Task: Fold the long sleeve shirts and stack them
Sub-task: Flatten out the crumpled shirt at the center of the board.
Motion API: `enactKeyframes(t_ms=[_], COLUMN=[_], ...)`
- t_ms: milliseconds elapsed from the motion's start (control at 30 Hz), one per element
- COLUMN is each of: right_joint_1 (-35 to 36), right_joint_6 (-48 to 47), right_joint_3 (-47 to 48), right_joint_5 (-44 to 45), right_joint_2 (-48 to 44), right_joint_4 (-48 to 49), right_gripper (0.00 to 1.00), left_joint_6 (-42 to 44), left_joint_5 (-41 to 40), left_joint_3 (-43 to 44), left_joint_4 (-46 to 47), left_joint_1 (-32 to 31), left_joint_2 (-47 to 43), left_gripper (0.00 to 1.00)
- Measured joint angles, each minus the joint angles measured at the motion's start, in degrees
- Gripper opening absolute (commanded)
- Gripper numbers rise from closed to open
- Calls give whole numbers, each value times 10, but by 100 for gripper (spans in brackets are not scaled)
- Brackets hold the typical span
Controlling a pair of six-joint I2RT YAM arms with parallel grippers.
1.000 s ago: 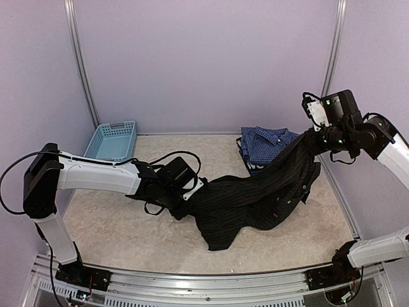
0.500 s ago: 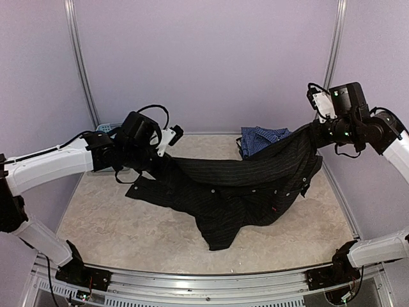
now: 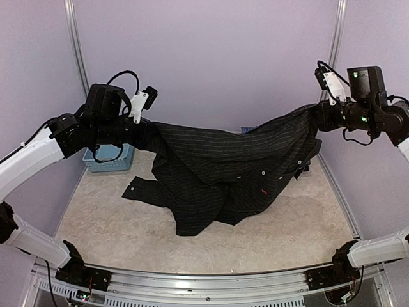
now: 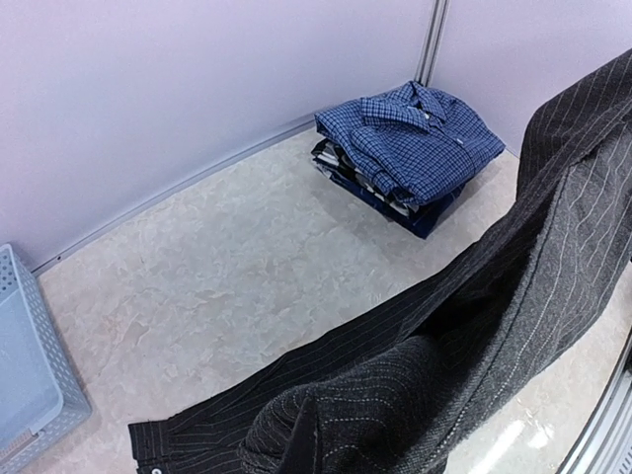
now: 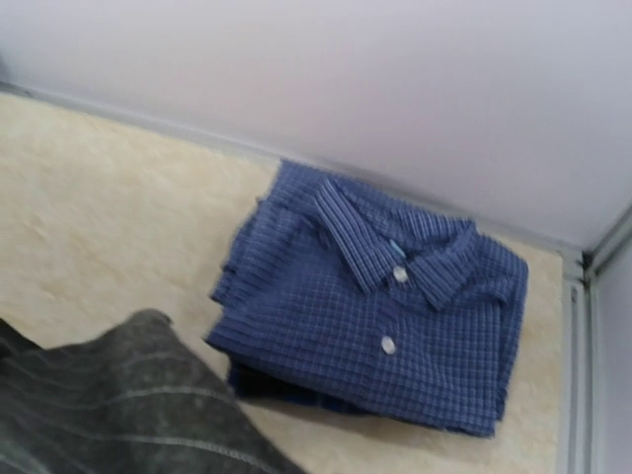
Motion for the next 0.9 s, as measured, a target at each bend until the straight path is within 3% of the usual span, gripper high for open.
enactKeyframes(t_ms=[400, 700, 900], right_joint_1=[-2, -2, -2], right_joint_6=[0, 29, 52], right_joint_3=[135, 206, 291], right_joint_5=[-87, -200, -266], right_joint_2=[18, 5, -18], right_joint_4=[-76, -152, -172], right_gripper=[0, 0, 0], left_joint_6=[2, 13, 7], left_joint_5=[-9, -12, -12], left_joint_3=[70, 71, 77], left_joint_4=[-25, -31, -27], left_joint_1=[-8, -86, -105], left_joint_2=[-16, -103, -166], left_gripper=[0, 0, 0])
